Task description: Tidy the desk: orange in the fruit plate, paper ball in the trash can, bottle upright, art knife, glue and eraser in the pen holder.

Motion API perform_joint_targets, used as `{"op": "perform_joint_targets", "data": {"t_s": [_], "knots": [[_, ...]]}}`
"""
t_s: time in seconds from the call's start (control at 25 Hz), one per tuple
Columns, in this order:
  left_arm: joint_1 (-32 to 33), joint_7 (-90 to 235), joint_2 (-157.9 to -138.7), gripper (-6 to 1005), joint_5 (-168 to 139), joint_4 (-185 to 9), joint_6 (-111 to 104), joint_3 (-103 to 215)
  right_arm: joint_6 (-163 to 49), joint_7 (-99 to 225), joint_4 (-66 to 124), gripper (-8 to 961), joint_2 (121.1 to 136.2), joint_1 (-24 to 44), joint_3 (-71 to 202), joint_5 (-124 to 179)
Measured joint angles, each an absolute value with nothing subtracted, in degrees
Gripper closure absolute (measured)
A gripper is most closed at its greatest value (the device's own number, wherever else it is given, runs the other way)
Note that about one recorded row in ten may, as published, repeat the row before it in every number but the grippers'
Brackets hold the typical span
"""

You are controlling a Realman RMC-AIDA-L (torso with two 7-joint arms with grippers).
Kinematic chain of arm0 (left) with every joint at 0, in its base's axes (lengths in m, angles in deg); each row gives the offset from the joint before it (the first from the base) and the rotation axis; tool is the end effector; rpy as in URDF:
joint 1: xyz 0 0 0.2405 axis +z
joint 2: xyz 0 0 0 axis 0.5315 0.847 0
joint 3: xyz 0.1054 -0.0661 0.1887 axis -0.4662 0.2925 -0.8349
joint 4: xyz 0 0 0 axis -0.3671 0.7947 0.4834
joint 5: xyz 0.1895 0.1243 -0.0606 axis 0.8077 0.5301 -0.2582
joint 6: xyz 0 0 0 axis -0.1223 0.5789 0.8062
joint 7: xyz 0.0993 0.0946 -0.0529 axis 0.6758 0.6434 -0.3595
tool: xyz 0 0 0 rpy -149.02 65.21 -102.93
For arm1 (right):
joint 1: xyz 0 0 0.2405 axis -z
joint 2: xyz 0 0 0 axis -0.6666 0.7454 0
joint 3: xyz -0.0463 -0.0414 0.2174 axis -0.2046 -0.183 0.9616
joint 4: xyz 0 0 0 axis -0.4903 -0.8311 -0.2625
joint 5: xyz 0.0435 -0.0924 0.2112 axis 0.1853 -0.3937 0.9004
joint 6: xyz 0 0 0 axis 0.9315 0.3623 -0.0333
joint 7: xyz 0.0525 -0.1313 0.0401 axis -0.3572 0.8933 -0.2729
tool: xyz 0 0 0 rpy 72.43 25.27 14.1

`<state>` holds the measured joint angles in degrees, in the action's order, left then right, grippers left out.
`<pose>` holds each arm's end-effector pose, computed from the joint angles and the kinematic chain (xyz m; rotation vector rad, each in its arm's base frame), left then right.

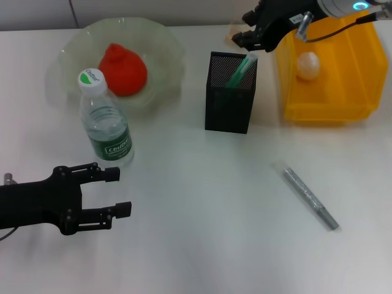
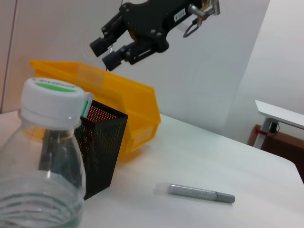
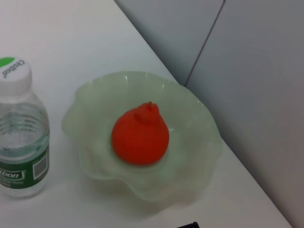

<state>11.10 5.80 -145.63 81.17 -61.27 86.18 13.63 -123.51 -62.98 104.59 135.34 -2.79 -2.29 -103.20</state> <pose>-0.3052 0.2672 0.0197 -2.8259 -0.6068 -0.7539 0.0571 0.4178 0.0326 -2.5940 0.2165 -0.1721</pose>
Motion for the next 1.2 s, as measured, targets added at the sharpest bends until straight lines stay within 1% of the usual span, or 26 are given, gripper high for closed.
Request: {"op": "perform_joint_targets", "data": {"t_s": [0.2,0.32,0.36,0.44,0.48,0.52,0.6,0.76,0.92,1.2], "knots": [[11.0,5.4,-145.61,210,81.1,-61.2,86.2,13.6,-124.1,-62.9,105.4,624,135.41,-2.8,-2.3,-102.5],[11.0,5.4,-145.61,210,81.1,-61.1,86.2,13.6,-131.2,-64.7,108.8,419,135.38,-2.5,-1.5,-102.4],[11.0,5.4,-145.61,210,81.1,-61.1,86.2,13.6,-131.2,-64.7,108.8,412,135.38,-2.5,-1.5,-102.4],[10.9,5.4,-145.62,210,81.1,-61.0,86.2,13.6,-140.5,-68.9,110.8,397,135.27,-3.3,-0.9,-104.2],[10.9,5.4,-145.62,210,81.1,-61.0,86.2,13.6,-140.5,-68.9,110.8,389,135.27,-3.3,-0.9,-104.2],[10.9,5.4,-145.68,210,81.0,-61.0,86.2,13.6,-145.2,-71.7,111.3,382,135.27,-3.5,-1.0,-106.6],[10.8,5.4,-145.76,210,81.0,-60.9,86.2,13.6,-146.8,-73.7,111.0,382,135.42,-2.8,-2.1,-108.9],[10.7,5.4,-145.85,210,81.0,-60.9,86.2,13.6,-146.1,-76.0,108.2,383,135.61,-1.3,-4.7,-110.4],[10.4,5.4,-145.98,210,81.0,-60.9,86.2,13.6,-140.8,-77.0,101.4,393,135.73,1.4,-8.8,-110.1],[10.1,5.4,-146.01,210,81.1,-60.9,86.2,13.6,-135.4,-78.6,96.5,410,135.73,3.0,-13.9,-109.0]]}}
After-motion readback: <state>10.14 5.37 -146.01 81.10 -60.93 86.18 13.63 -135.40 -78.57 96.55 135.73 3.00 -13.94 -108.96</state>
